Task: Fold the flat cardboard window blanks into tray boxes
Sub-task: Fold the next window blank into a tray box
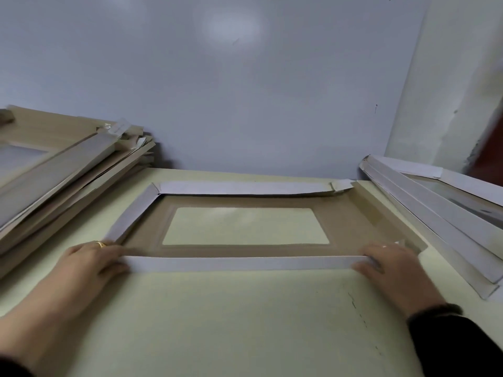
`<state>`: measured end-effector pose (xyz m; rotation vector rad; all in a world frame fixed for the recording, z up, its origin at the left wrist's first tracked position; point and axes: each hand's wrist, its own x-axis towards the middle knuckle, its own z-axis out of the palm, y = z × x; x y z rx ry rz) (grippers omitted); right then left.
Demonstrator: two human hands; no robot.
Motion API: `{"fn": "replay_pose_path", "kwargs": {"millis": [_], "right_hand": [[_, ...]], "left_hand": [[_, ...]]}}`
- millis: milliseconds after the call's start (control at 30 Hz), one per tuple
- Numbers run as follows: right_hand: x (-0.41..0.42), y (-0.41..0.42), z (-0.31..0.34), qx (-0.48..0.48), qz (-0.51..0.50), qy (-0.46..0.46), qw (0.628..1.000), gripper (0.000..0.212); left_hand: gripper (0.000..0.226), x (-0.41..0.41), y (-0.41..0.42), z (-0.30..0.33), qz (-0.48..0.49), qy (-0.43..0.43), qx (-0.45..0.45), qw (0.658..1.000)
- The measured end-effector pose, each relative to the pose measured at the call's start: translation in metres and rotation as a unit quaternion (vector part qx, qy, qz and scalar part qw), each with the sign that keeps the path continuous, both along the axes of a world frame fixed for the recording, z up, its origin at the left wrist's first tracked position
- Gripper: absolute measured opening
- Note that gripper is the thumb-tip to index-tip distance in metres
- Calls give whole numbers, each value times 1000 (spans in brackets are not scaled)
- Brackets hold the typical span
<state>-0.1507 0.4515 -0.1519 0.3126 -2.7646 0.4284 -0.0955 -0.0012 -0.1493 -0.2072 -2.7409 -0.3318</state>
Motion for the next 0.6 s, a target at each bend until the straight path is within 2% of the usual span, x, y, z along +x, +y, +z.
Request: {"fn": "replay_pose_path", "kwargs": {"millis": [100, 167, 300, 400, 467, 500, 600], "right_hand": [[2, 17, 5, 28, -75, 10, 997, 31], [6, 5, 9, 50, -72, -3, 996, 41], [25, -55, 12, 118, 28, 16, 993, 21], [46, -100, 13, 57, 132, 74, 987, 32], [57, -115, 17, 37, 192, 38, 980, 28], [61, -119, 18, 18, 225, 3, 974, 36], [62, -107, 17, 16, 280, -34, 959, 68]], "left_hand": [[26, 4, 15, 3, 38, 50, -23, 998], [32, 4, 36, 5, 31, 59, -50, 997], [49, 7, 87, -1, -83, 9, 13, 996], [63, 9, 126, -8, -153, -1, 36, 988], [50, 8, 147, -12, -208, -3, 47, 977], [42, 7, 154, -13, -227, -8, 38, 973], [44, -2, 152, -19, -227, 10, 20, 974]]}}
